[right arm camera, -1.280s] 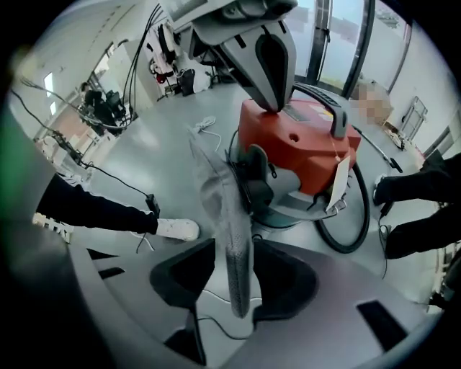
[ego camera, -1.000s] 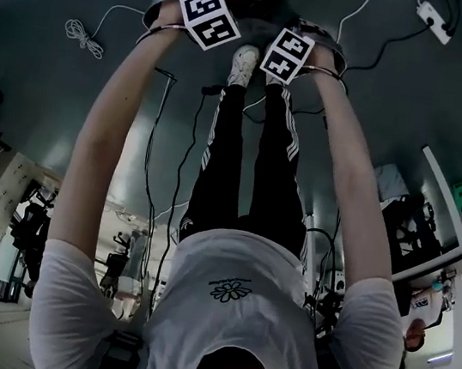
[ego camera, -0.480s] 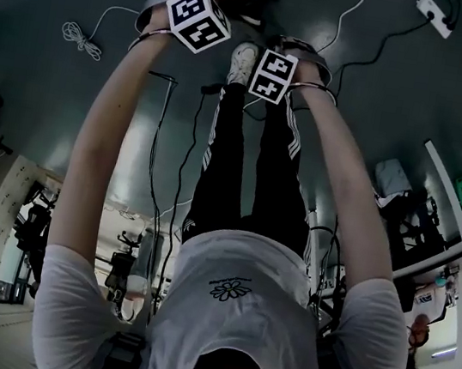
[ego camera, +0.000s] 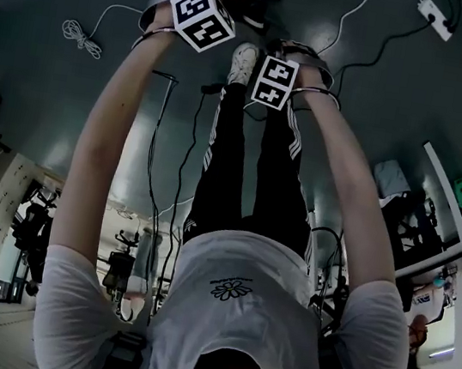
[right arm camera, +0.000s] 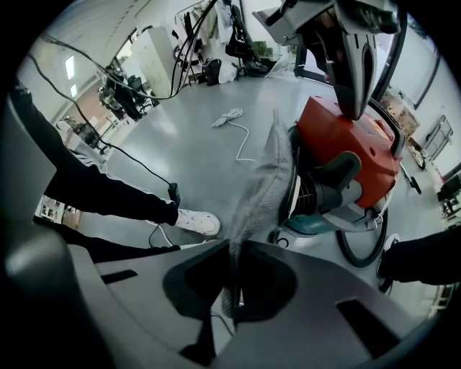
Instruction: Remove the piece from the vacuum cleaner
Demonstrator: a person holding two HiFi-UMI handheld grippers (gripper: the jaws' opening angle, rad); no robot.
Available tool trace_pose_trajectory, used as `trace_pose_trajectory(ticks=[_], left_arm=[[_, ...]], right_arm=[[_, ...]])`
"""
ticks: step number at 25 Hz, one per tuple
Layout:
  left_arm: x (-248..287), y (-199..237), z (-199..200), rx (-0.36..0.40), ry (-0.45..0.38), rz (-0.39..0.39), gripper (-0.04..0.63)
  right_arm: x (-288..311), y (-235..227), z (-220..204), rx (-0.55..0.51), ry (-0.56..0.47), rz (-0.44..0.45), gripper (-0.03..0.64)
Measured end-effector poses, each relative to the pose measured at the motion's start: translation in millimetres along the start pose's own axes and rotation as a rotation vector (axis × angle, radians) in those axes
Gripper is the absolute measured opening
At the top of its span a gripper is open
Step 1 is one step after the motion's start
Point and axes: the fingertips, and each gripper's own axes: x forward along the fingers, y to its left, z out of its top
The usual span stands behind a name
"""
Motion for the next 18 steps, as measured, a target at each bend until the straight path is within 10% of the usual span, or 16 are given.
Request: trace_pose_trajectory(ticks=[18], left_arm=[[1,-1,2,-0.023,-0.016,-0.006,0.005]], right_arm=[[1,17,5,-0.045,-0.023,0.047,0.021]])
